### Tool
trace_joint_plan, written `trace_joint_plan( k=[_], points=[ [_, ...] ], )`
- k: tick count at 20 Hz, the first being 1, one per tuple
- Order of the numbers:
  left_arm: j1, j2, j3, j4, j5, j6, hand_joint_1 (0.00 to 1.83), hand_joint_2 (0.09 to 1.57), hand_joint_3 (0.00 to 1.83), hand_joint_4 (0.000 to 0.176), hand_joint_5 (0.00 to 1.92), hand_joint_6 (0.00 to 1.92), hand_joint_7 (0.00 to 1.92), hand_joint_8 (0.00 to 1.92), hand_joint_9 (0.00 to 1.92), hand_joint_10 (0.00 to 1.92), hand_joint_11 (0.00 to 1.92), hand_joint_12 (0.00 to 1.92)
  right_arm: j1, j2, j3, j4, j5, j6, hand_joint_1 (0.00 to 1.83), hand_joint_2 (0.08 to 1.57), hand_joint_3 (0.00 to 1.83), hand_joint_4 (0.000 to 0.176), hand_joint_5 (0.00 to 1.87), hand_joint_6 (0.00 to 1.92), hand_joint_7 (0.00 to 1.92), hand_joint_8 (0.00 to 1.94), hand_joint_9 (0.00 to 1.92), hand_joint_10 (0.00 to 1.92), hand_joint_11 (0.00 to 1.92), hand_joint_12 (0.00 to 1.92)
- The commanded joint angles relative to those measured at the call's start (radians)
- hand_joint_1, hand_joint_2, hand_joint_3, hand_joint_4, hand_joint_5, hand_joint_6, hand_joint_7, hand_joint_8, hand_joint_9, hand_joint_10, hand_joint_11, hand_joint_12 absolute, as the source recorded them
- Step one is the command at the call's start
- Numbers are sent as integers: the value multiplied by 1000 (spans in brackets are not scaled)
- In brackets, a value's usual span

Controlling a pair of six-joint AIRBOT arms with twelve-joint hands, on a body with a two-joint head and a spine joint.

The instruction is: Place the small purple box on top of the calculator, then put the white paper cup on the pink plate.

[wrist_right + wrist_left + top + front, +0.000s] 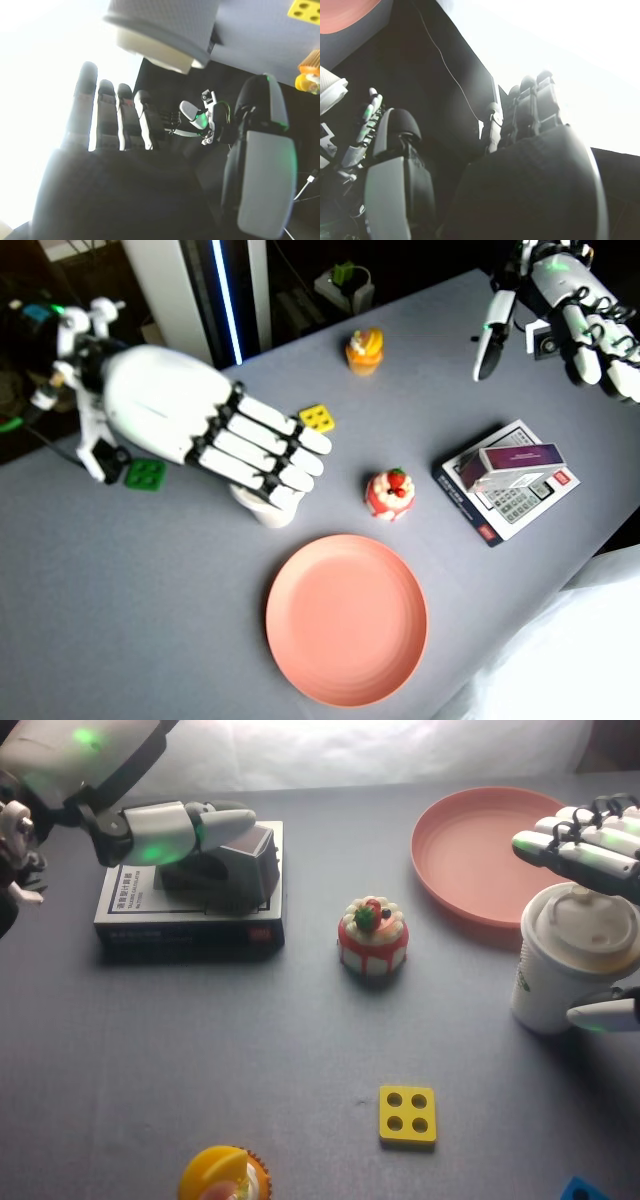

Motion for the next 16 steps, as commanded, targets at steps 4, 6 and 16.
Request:
trace_joint_plan(
  k=[4, 6, 16],
  points=[
    [-10, 1, -4, -5, -132, -15, 688, 1100, 4, 160, 0, 0, 0, 0, 0, 0, 0, 0, 30, -42, 41, 29, 40, 2, 686, 896, 0, 108, 0, 0, 0, 0, 0, 0, 0, 410],
    [-10, 1, -4, -5, -140, -18, 686, 1098, 3, 162, 0, 0, 0, 0, 0, 0, 0, 0, 33, -56, 55, 33, 15, 2, 692, 899, 0, 111, 0, 0, 0, 0, 0, 0, 0, 416],
    [5, 3, -4, -9, -149, -32, 749, 1126, 7, 157, 35, 9, 0, 0, 0, 0, 0, 0, 55, -87, 82, 48, -8, 3, 1262, 1051, 0, 0, 240, 864, 323, 906, 268, 1515, 183, 1916]
  ],
)
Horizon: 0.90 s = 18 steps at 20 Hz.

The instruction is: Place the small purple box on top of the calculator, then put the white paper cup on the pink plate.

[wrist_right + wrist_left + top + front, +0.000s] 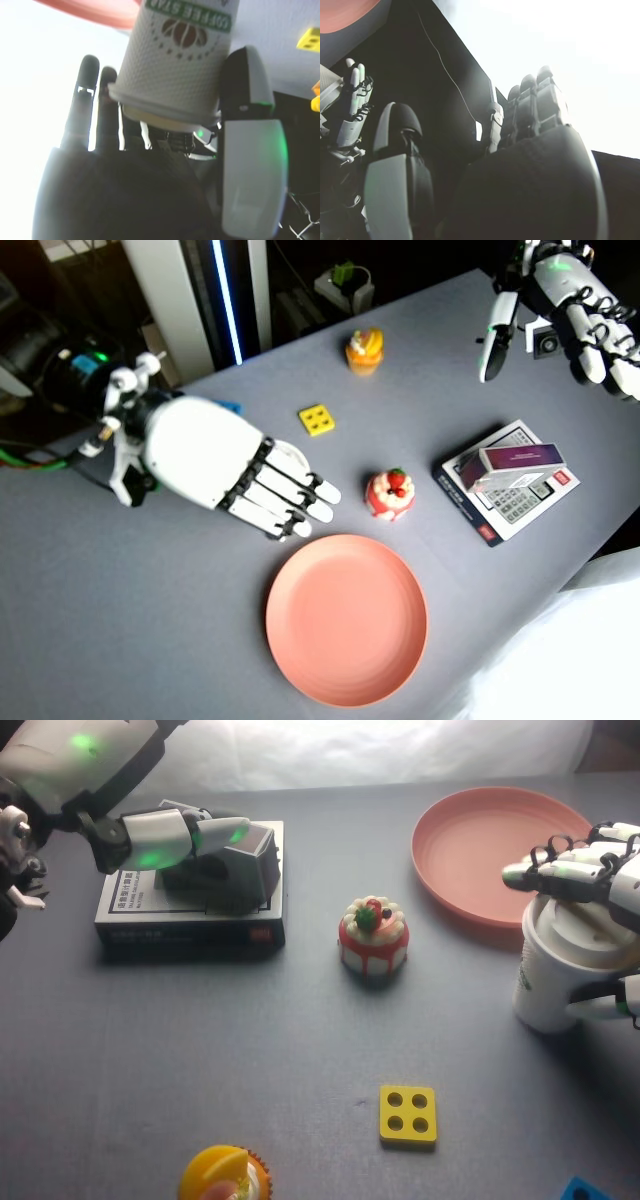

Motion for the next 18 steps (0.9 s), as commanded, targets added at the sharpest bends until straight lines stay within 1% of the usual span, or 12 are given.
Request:
trace_joint_plan(
  k=[1, 3, 5, 6, 7, 10, 12, 13, 14, 15, 16, 18],
  points=[
    [-10, 3, -4, -8, -130, -6, 751, 1126, 6, 157, 37, 10, 0, 0, 0, 0, 0, 0, 13, 4, -3, 1, 101, -2, 1293, 1045, 0, 0, 190, 994, 263, 1061, 239, 1598, 196, 1920],
    [-8, 4, -4, -9, -131, -8, 757, 1133, 9, 154, 34, 8, 0, 0, 0, 0, 0, 0, 22, 16, -11, -5, 130, 3, 1215, 1063, 5, 0, 113, 1105, 202, 1139, 202, 1637, 197, 1921],
    [-5, 4, -4, -9, -134, -12, 733, 1144, 11, 164, 30, 5, 0, 0, 0, 0, 0, 0, 45, 28, -14, -9, 156, 5, 1289, 1074, 9, 0, 117, 1173, 191, 1184, 258, 1702, 272, 1921],
    [-4, 4, -5, -9, -135, -13, 727, 1143, 10, 153, 35, 7, 0, 0, 0, 0, 0, 0, 56, 29, -11, -9, 157, 5, 1306, 1102, 19, 0, 92, 1209, 153, 1165, 225, 1684, 227, 1921],
    [-3, 4, -6, -7, -135, -13, 723, 1144, 10, 157, 35, 7, 0, 0, 0, 0, 0, 0, 81, 27, 2, -9, 157, 5, 1299, 1119, 24, 0, 64, 1198, 114, 1145, 182, 1666, 163, 1921],
    [3, 4, -9, 1, -142, -18, 717, 1153, 12, 143, 26, 2, 0, 0, 0, 0, 0, 0, 145, 0, 49, 11, 157, 5, 1252, 1156, 19, 0, 49, 880, 122, 827, 148, 1476, 25, 1921],
    [11, 3, -10, 1, -147, -23, 723, 1172, 19, 143, 13, 0, 0, 0, 0, 0, 0, 0, 196, -43, 102, 26, 116, 5, 1210, 1163, 10, 0, 192, 626, 176, 836, 173, 1454, 24, 1921],
    [13, 2, -10, 1, -147, -24, 731, 1175, 17, 133, 15, 1, 0, 0, 0, 0, 0, 0, 224, -66, 131, 32, 83, 5, 1338, 1175, 6, 0, 249, 484, 216, 797, 285, 1430, 4, 1833],
    [16, 2, -10, 1, -148, -26, 752, 1178, 16, 125, 12, 0, 0, 0, 0, 0, 0, 0, 252, -96, 170, 41, 42, 5, 1324, 1174, 2, 0, 243, 442, 173, 866, 245, 1491, 0, 1858],
    [18, 1, -10, 1, -151, -29, 750, 1182, 16, 120, 11, 0, 0, 0, 0, 0, 0, 0, 271, -121, 202, 58, 9, -4, 1258, 1171, 0, 0, 260, 515, 174, 892, 182, 1443, 0, 1856],
    [20, 1, -9, 2, -154, -32, 739, 1186, 15, 113, 13, 1, 0, 0, 0, 0, 0, 0, 291, -156, 247, 90, -30, -21, 1236, 1162, 0, 0, 235, 672, 206, 938, 216, 1414, 0, 1784],
    [20, -2, -8, 6, -155, -32, 762, 1187, 11, 110, 18, 3, 0, 0, 0, 0, 0, 0, 321, -208, 315, 138, -89, -52, 1261, 1156, 0, 0, 227, 773, 244, 903, 262, 1424, 31, 1837]
  ],
)
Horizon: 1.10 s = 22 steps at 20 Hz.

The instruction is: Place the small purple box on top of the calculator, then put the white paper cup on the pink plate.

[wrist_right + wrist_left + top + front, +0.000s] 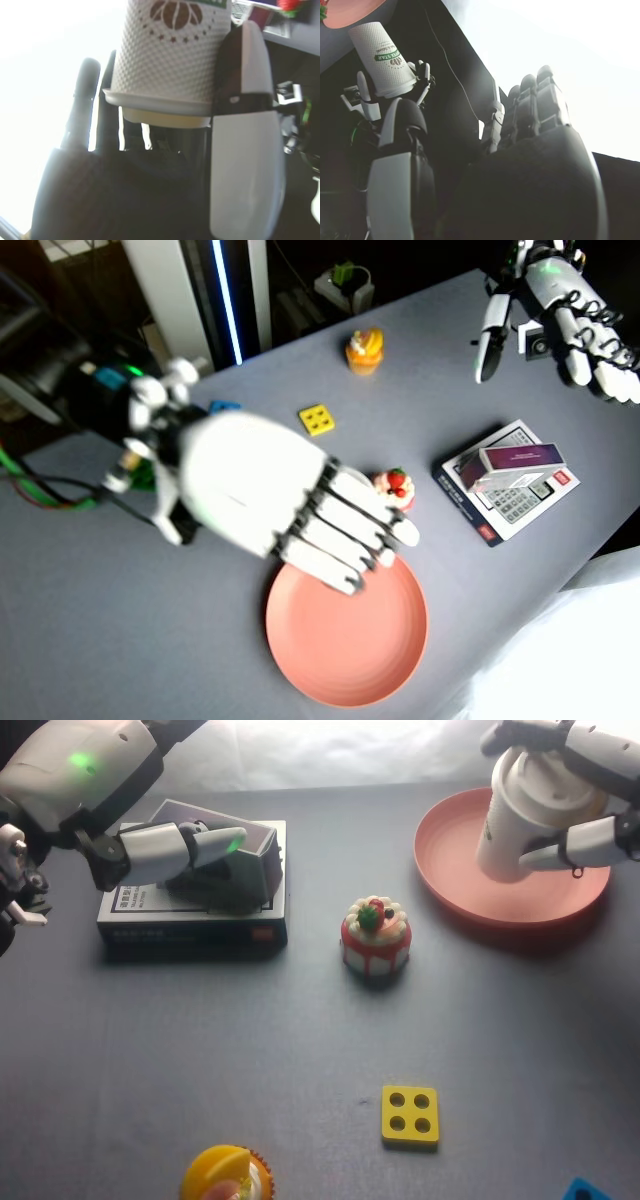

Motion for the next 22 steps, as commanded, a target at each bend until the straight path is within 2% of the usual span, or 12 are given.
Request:
trace_joint_plan(
  k=[1, 4, 7, 10, 13, 14, 16, 17, 18, 19, 20, 22],
  points=[
    [-13, -5, 1, -1, -131, -3, 776, 1184, 8, 114, 23, 5, 0, 0, 0, 0, 0, 0, 32, -15, 26, 26, 70, -26, 1244, 1178, 5, 0, 190, 887, 237, 827, 314, 1372, 159, 1815],
    [-15, -16, 7, 8, -146, -15, 751, 1186, 7, 111, 16, 1, 0, 0, 0, 0, 0, 0, 63, -82, 114, 112, 6, -97, 1175, 1214, 3, 0, 213, 731, 246, 600, 263, 1222, 85, 1765],
    [-18, -29, 21, 16, -155, -37, 748, 1188, 7, 114, 9, 0, 0, 0, 0, 0, 0, 0, 63, -109, 161, 167, -17, -105, 1214, 1186, 0, 0, 221, 681, 190, 885, 258, 1418, 24, 1887],
    [-18, -31, 22, 19, -168, -41, 747, 1193, 7, 127, 8, 2, 0, 0, 0, 0, 0, 0, 63, -121, 184, 215, -37, -135, 1199, 1178, 0, 0, 165, 719, 102, 993, 192, 1451, 0, 1912],
    [-19, -32, 22, 24, -181, -50, 711, 1199, 7, 124, 2, 0, 0, 0, 0, 0, 48, 29, 63, -130, 199, 235, -55, -141, 1188, 1136, 0, 0, 96, 709, 157, 704, 221, 1355, 42, 1827],
    [-19, -33, 21, 25, -183, -52, 711, 1197, 5, 127, 5, 1, 0, 0, 0, 0, 25, 24, 63, -134, 204, 240, -62, -141, 1203, 1130, 0, 0, 77, 544, 181, 520, 243, 1254, 8, 1726],
    [-19, -33, 21, 27, -187, -56, 731, 1200, 0, 133, 4, 4, 0, 0, 0, 0, 0, 325, 62, -139, 207, 251, -67, -142, 1171, 1103, 0, 18, 52, 296, 145, 185, 197, 1057, 0, 1474],
    [-20, -33, 21, 29, -191, -61, 733, 1198, 0, 138, 4, 4, 0, 0, 0, 0, 0, 420, 56, -141, 209, 258, -69, -142, 1121, 1098, 0, 37, 45, 111, 76, 78, 84, 842, 0, 1213],
    [-19, -33, 21, 29, -194, -62, 704, 1199, 0, 135, 2, 2, 0, 0, 0, 0, 0, 431, 52, -142, 212, 262, -72, -142, 1052, 1075, 0, 45, 8, 21, 14, 15, 16, 421, 0, 722],
    [-19, -33, 21, 29, -196, -63, 694, 1203, 0, 129, 0, 0, 0, 0, 0, 0, 0, 85, 49, -143, 213, 264, -73, -142, 968, 1053, 0, 47, 1, 3, 2, 2, 2, 161, 0, 544],
    [-19, -32, 21, 29, -196, -63, 692, 1201, 0, 142, 0, 0, 0, 0, 0, 0, 0, 16, 48, -143, 212, 265, -73, -142, 871, 1023, 0, 48, 0, 0, 0, 0, 0, 39, 0, 436],
    [-19, -33, 23, 29, -188, -63, 705, 1198, 0, 139, 0, 0, 0, 0, 0, 0, 28, 14, 48, -143, 210, 265, -73, -147, 830, 994, 0, 62, 0, 0, 0, 0, 0, 1, 0, 286]
  ],
)
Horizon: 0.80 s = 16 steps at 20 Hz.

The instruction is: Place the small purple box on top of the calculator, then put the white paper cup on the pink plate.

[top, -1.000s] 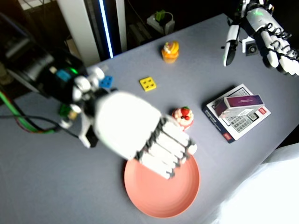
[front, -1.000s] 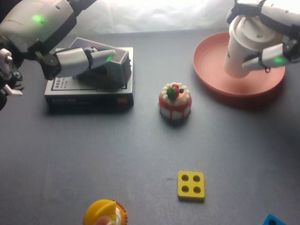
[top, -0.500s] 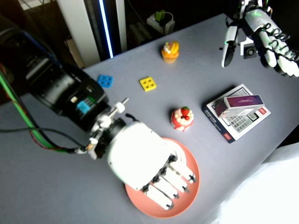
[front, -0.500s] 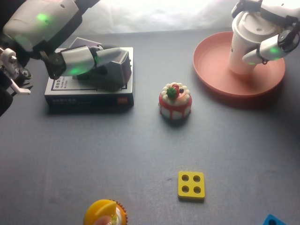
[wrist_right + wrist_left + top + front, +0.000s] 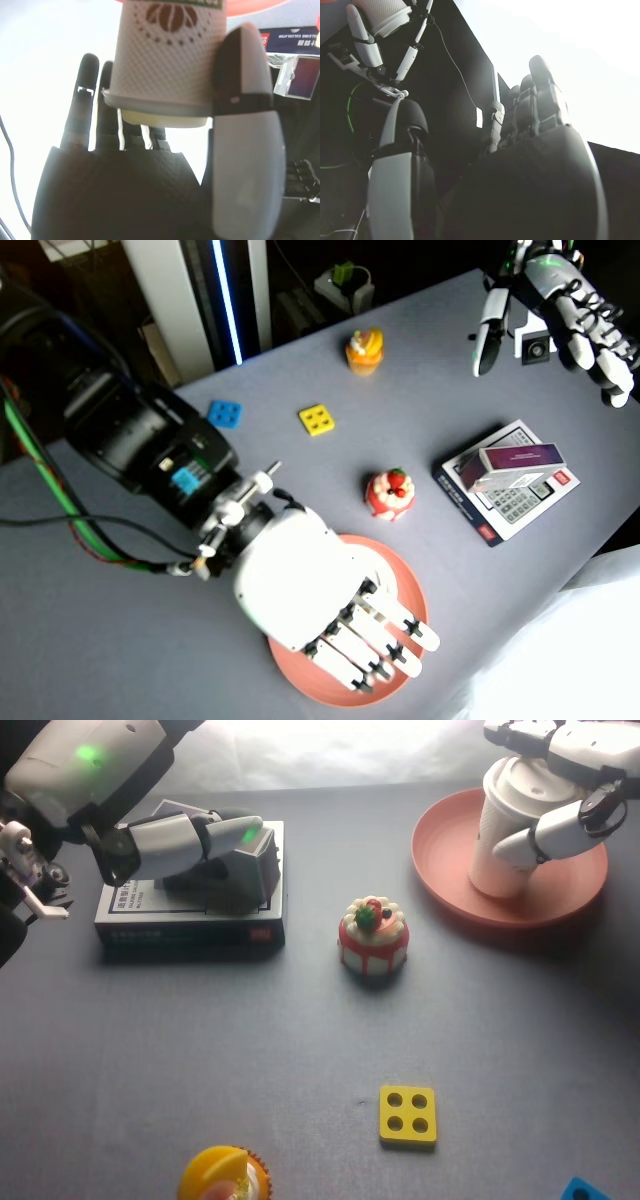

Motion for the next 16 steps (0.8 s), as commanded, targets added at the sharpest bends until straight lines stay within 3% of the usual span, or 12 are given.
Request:
trace_joint_plan(
  k=[1, 2, 3, 5, 7, 8, 9, 11, 12, 14, 15, 16],
  points=[
    [-17, -6, 1, -5, -126, -3, 722, 1184, 0, 146, 0, 0, 0, 0, 0, 0, 41, 24, 9, 1, 2, -4, 111, -7, 824, 971, 0, 68, 0, 0, 0, 0, 0, 0, 0, 170],
    [-17, -6, 0, -4, -127, -3, 734, 1177, 0, 144, 0, 0, 0, 0, 0, 0, 13, 15, 9, 2, -2, -4, 111, -11, 823, 962, 0, 78, 0, 0, 0, 0, 0, 0, 0, 148],
    [-17, -6, 0, -4, -127, -3, 750, 1170, 0, 142, 0, 0, 0, 0, 0, 0, 2, 2, 9, 2, -4, -5, 111, -11, 794, 943, 0, 102, 0, 0, 0, 0, 0, 0, 0, 225],
    [-17, -6, -1, -4, -127, -3, 768, 1161, 0, 141, 0, 0, 0, 0, 0, 0, 0, 0, 9, 3, -12, -5, 112, -17, 780, 924, 0, 121, 0, 0, 0, 0, 0, 0, 0, 400],
    [-17, -6, -1, -4, -128, -3, 798, 1153, 0, 148, 0, 0, 0, 0, 0, 0, 0, 0, 9, 3, -15, -5, 112, -21, 761, 894, 0, 111, 0, 0, 0, 0, 0, 0, 0, 343],
    [-17, -6, -1, -4, -128, -3, 804, 1147, 0, 153, 0, 0, 0, 0, 0, 0, 0, 0, 9, 3, -15, -5, 112, -21, 750, 900, 0, 85, 0, 0, 0, 0, 0, 0, 0, 161],
    [-16, -6, -1, -4, -128, -3, 793, 1138, 0, 154, 0, 0, 0, 0, 0, 0, 0, 0, 9, 3, -22, -5, 113, -30, 745, 918, 5, 93, 0, 0, 0, 0, 0, 0, 0, 31],
    [-15, -6, -2, -4, -130, -4, 801, 1131, 0, 151, 0, 0, 0, 0, 0, 0, 0, 0, 10, 7, -39, -5, 122, -44, 689, 890, 0, 153, 0, 0, 0, 0, 0, 0, 0, 0],
    [-14, -6, -2, -5, -130, -5, 812, 1129, 0, 154, 0, 0, 0, 0, 0, 0, 0, 0, 10, 16, -49, -5, 130, -47, 674, 878, 0, 171, 0, 0, 0, 0, 0, 0, 0, 0],
    [-11, -6, -2, -5, -130, -7, 811, 1123, 0, 143, 0, 0, 0, 0, 0, 0, 0, 0, 10, 37, -73, -15, 146, -50, 647, 845, 0, 170, 0, 0, 0, 0, 0, 0, 0, 0],
    [-10, -6, -3, -6, -130, -7, 798, 1119, 0, 150, 0, 0, 0, 0, 0, 0, 0, 0, 10, 54, -92, -22, 161, -50, 627, 835, 0, 149, 0, 0, 0, 0, 0, 0, 0, 0],
    [-9, -5, -4, -7, -131, -7, 821, 1119, 0, 143, 0, 0, 0, 0, 0, 0, 0, 0, 11, 70, -110, -33, 177, -50, 613, 790, 0, 161, 0, 0, 0, 0, 0, 0, 0, 0]
  ],
)
